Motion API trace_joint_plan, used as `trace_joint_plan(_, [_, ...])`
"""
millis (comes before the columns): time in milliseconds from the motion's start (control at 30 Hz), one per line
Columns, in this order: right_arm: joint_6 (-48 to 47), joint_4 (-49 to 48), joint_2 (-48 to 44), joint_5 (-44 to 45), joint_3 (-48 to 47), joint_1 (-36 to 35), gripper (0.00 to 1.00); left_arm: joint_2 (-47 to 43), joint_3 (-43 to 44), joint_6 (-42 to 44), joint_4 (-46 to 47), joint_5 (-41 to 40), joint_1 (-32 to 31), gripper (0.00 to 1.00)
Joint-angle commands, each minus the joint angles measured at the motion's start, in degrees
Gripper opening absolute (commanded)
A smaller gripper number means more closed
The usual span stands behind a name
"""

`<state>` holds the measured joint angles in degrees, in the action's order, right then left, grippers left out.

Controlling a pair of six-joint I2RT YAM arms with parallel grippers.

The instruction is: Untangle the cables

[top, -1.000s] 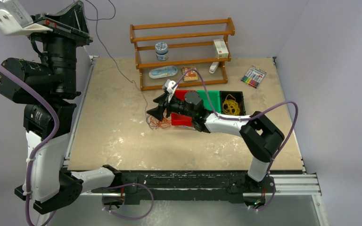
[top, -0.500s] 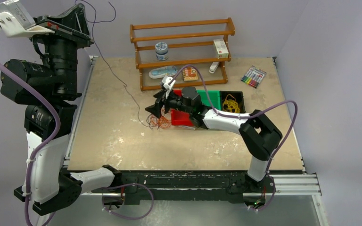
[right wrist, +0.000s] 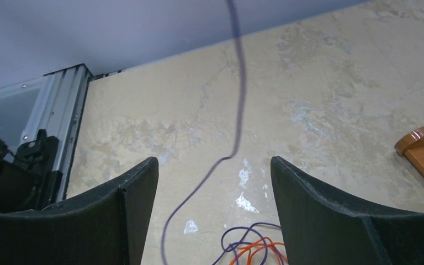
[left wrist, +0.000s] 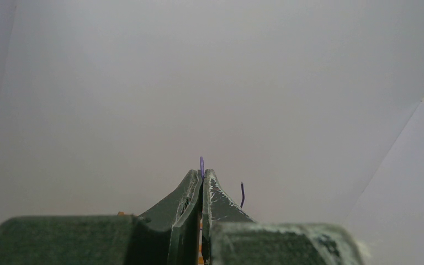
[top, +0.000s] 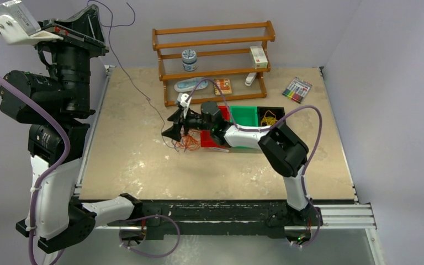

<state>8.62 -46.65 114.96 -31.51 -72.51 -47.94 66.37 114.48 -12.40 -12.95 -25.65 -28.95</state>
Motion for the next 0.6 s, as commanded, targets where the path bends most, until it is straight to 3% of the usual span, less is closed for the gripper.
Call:
trace_joint_plan(0, [2.01, -3.73, 2.43, 0.59, -5.53, -0.05, 0.75, -0.68, -0.2, 0.81, 1.55, 0.0, 0.3, 0.0])
trace_joint_plan(267, [5.01, -4.59, 8.11, -1.57, -13.0, -0.05, 0.68, -0.94, -0.63, 1.07, 1.6, -0.17, 0.3, 0.0])
trace_joint_plan(567, [6.03, -4.22, 5.66, -1.25, -12.19, 0.0, 0.12, -2.2, -2.79, 1.41, 0.59, -2.0, 0.3, 0.0])
